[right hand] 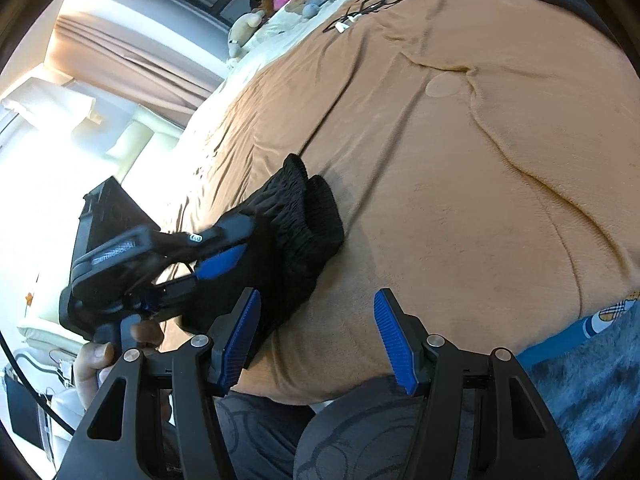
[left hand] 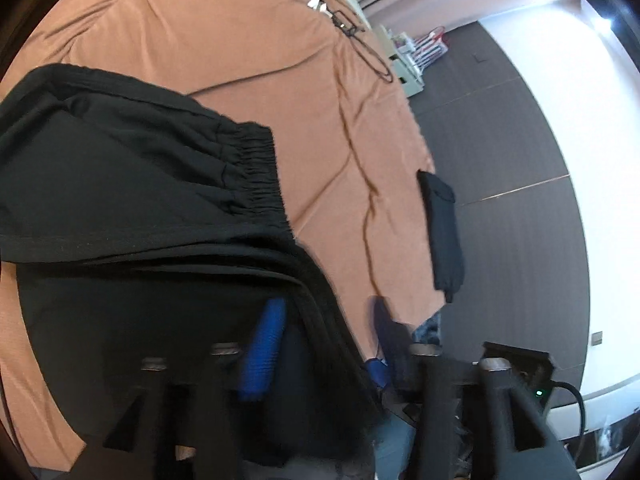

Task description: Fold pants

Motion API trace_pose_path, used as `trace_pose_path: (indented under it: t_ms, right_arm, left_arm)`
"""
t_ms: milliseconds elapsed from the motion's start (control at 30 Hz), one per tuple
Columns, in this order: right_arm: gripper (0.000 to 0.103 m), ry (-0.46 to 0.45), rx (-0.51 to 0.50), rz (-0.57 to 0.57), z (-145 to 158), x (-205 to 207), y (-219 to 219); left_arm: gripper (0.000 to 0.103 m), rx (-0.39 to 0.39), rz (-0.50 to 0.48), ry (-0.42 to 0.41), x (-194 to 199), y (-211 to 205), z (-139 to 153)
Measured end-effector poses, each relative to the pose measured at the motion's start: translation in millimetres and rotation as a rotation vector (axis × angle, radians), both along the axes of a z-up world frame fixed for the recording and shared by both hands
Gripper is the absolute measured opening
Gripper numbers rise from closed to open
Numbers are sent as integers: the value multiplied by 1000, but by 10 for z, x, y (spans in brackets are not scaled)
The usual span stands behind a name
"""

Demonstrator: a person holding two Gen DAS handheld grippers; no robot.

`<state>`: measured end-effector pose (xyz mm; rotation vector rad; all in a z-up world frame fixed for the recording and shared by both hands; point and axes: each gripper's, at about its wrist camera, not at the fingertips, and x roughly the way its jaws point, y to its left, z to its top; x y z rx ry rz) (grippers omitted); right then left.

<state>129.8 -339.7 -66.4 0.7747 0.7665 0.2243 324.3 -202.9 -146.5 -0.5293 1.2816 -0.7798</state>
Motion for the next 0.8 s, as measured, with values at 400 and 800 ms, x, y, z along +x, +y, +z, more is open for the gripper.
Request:
trace_pose_path:
  t_ms: [400, 800]
  right_arm:
    - [66, 13, -40, 53, -13, 294, 183]
    - [66, 57, -106, 99, -43, 565, 368]
  left_arm:
    - [91, 38, 142, -25, -27, 782, 53]
    - [91, 92, 263, 25, 160, 1151, -298]
